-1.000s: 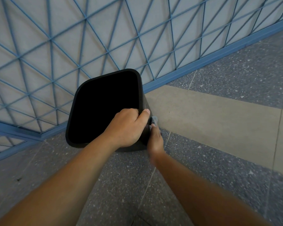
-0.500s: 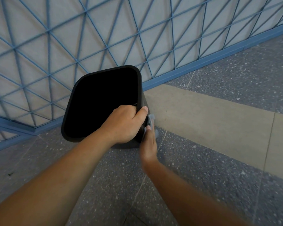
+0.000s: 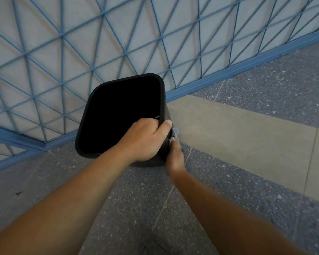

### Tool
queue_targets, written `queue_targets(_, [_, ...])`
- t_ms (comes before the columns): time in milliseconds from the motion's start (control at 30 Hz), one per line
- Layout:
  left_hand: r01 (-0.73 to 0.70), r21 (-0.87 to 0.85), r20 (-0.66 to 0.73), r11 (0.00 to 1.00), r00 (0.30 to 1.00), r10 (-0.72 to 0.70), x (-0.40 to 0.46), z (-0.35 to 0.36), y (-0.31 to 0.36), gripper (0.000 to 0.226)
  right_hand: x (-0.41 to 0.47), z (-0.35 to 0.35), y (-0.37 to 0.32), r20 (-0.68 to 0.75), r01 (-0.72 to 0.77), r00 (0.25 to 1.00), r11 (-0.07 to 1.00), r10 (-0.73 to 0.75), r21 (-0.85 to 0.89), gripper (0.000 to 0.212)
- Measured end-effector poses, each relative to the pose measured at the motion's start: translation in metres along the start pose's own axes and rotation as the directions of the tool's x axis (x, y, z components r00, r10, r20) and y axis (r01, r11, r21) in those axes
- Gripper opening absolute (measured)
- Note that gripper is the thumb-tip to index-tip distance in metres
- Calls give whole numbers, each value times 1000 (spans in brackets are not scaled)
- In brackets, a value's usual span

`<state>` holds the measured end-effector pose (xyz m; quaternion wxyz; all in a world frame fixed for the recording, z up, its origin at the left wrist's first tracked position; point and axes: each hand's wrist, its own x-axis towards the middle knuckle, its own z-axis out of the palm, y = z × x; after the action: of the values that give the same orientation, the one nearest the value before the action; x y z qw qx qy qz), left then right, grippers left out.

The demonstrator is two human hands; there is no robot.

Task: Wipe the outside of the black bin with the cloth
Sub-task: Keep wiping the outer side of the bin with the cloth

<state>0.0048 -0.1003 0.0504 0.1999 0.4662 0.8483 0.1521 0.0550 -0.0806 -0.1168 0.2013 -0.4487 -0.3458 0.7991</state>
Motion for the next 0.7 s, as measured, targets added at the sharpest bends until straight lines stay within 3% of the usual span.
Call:
queue_targets(133, [6,-3,6,1000,1000,-6,1,0,-2,61,-24,7,7,-25,34,999,999,-34,10,108])
queue_targets(267, [-11,-8,-1,1000,1000,11,1,0,-1,61,-17,2,-1,3,73,997,994,-73,-79,78])
queue_targets(367, [-6,-11,-1,1000,1000,6,0,0,-1,60,-13,4,-5,1,34,999,999,-34,-26,78])
queue_targets(433, [-6,-17,10,1000,1000,6,0,-1,-2,60,-30,10,-2,-9,76,997,997,-76,-18,66])
queue_targets(567, [-24,-6,18,1000,1000,24,2,-2,-3,59,-33,3,-1,50,195,980,976,-191,-99,76])
queue_targets(633, [-27,-10,34,1000,999,27,1,-3,-5,59,-10,-7,-8,84,144,987,981,-134,-130,61])
queue_targets(700, [-31,-22,57,999,998,32,-2,-4,-9,57,6,-10,-16,87,69,994,993,-61,-91,64])
